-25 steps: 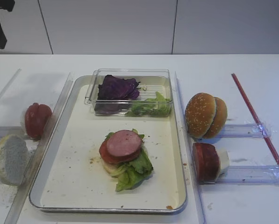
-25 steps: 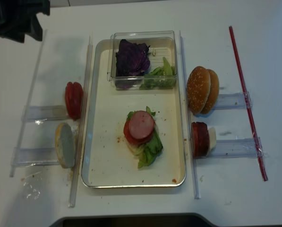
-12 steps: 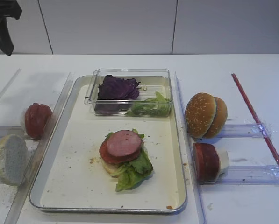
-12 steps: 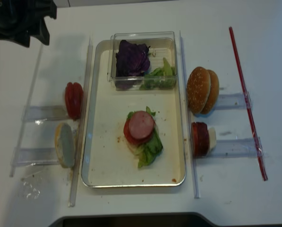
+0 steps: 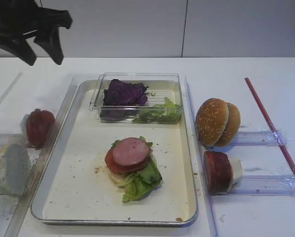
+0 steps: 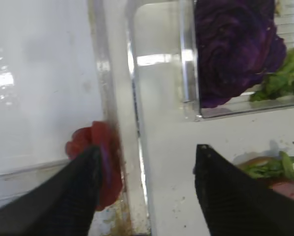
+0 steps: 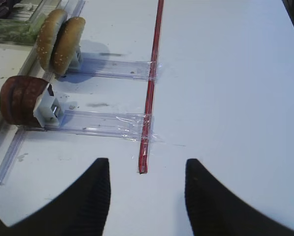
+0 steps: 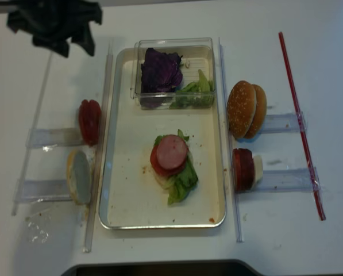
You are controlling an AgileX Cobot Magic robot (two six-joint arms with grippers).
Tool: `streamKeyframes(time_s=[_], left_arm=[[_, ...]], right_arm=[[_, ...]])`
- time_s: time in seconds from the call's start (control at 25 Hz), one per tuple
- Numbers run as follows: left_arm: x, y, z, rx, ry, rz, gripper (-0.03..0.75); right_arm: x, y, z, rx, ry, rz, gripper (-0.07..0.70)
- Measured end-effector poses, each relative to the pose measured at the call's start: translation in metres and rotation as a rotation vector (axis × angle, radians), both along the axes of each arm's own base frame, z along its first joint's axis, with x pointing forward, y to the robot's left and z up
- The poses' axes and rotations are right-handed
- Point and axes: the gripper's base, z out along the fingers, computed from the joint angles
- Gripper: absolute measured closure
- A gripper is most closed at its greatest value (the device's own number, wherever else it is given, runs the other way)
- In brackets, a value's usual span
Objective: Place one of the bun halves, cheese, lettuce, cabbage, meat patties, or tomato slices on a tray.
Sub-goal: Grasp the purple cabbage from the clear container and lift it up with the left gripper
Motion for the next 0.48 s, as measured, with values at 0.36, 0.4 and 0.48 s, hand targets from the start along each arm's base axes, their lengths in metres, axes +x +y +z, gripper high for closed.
streamKeyframes(time_s=[0.36, 0.4, 0.48], left_arm=[[0.024, -0.082, -0.020, -0.014, 0.013, -0.144, 0.315], [0.026, -0.090, -0.022, -0.015, 0.012, -0.158, 0.315], [0.030, -0.101, -0.028, -0.016, 0.017, -0.173, 0.315]], right_arm=[[0.000, 0.000, 0.000, 0.000, 0.000, 0.000, 0.249], [0.000, 0.000, 0.000, 0.000, 0.000, 0.000, 0.249], [0.000, 0.000, 0.000, 0.000, 0.000, 0.000, 0.249]])
